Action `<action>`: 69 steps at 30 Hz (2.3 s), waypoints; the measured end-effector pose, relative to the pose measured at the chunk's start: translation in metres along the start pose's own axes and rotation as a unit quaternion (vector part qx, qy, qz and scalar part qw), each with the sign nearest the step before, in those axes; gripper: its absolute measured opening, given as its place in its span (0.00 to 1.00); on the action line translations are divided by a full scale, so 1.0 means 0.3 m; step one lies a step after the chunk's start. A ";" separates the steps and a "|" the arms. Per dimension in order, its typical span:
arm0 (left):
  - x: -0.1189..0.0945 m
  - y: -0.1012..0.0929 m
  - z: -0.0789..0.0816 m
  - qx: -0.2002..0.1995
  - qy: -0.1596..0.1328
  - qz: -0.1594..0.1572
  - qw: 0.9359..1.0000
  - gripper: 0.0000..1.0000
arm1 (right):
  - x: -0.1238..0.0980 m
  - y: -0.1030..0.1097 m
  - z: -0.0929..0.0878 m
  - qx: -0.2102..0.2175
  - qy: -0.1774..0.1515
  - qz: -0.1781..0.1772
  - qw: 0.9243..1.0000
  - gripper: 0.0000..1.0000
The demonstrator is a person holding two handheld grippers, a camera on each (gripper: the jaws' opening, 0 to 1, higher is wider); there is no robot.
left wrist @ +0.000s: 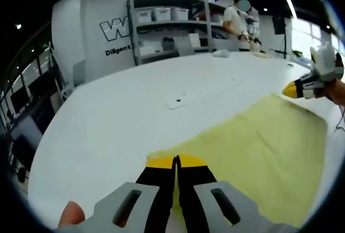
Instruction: Fold the garment on the visible template until the final outline fits inside the template.
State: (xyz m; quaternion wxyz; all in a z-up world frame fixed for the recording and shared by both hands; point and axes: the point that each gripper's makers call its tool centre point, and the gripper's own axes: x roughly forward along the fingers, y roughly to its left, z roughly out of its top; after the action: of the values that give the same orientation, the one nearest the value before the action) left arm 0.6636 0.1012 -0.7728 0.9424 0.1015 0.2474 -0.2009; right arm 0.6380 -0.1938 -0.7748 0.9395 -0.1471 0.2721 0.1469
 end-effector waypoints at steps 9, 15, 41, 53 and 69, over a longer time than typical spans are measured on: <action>-0.044 -0.021 0.003 0.003 -0.009 -0.005 1.000 0.00 | -0.048 0.013 0.018 0.002 -0.014 0.002 1.000 0.00; -0.068 -0.025 0.002 0.001 -0.011 -0.004 1.000 0.00 | -0.084 0.031 0.029 -0.004 -0.018 0.004 1.000 0.00; -0.253 -0.126 0.032 -0.003 -0.028 -0.014 1.000 0.14 | -0.285 0.089 0.004 -0.005 -0.033 0.006 0.999 0.08; -0.357 -0.163 0.002 -0.017 -0.033 -0.017 0.999 0.26 | -0.386 0.119 -0.045 -0.003 -0.030 0.013 0.999 0.23; -0.490 -0.207 -0.112 -0.038 -0.021 -0.023 0.999 0.43 | -0.485 0.204 -0.121 0.005 -0.021 0.035 0.999 0.38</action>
State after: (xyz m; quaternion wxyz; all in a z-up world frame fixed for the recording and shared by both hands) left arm 0.5055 0.1035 -0.7328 0.9458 0.0560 0.2369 -0.2149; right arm 0.4815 -0.1793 -0.7354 0.9402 -0.1293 0.2579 0.1812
